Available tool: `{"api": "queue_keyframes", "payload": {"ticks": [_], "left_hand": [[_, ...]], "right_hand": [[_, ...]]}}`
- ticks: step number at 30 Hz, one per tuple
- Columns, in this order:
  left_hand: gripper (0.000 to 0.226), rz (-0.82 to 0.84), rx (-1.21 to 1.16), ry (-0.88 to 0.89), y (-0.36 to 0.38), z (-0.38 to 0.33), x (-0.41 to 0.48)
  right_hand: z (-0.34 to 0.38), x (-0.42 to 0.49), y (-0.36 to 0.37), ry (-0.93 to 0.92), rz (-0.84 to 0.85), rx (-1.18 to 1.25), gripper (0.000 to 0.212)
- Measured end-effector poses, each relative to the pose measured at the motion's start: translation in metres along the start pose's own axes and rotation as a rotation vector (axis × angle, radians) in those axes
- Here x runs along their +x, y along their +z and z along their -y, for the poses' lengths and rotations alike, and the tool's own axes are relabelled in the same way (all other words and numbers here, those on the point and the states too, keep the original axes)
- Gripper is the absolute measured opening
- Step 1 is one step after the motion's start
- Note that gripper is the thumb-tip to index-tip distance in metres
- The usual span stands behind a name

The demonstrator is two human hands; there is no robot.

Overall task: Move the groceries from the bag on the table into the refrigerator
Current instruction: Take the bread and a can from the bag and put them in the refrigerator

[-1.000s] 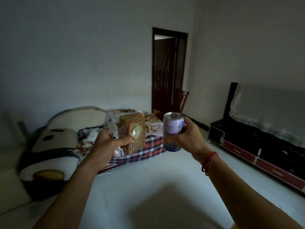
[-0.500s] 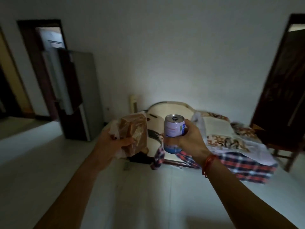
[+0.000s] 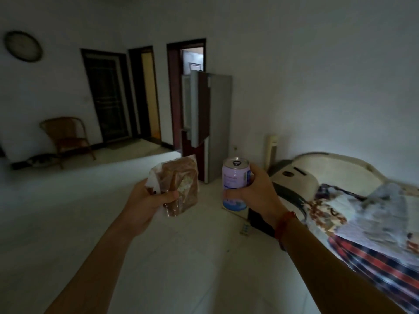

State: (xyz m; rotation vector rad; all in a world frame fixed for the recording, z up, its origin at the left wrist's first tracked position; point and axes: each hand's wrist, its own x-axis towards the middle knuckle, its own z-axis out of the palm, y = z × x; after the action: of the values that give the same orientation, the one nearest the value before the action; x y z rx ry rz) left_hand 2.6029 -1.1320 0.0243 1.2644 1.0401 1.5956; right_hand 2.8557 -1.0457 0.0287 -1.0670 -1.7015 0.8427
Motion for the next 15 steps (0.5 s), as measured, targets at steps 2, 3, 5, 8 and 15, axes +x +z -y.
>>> {"api": "queue_keyframes", "payload": {"ticks": [2, 3, 5, 8, 15], "left_hand": [[0.051, -0.034, 0.012, 0.012, -0.024, -0.003, 0.000], [0.048, -0.050, 0.017, 0.019, -0.034, -0.004, 0.001], [0.046, -0.072, 0.023, 0.029, -0.053, -0.005, 0.005], [0.042, -0.108, 0.042, 0.027, -0.080, -0.004, 0.015], [0.042, -0.140, 0.067, 0.010, -0.135, 0.005, 0.048]], "right_hand": [[0.003, 0.009, 0.026, -0.007, 0.041, 0.018, 0.054], [0.004, 0.013, 0.038, 0.001, 0.057, 0.031, 0.054], [0.008, 0.023, 0.059, 0.010, 0.073, 0.055, 0.055], [0.012, 0.038, 0.087, 0.008, 0.086, 0.060, 0.056], [0.016, 0.078, 0.141, -0.014, 0.097, 0.093, 0.063]]}}
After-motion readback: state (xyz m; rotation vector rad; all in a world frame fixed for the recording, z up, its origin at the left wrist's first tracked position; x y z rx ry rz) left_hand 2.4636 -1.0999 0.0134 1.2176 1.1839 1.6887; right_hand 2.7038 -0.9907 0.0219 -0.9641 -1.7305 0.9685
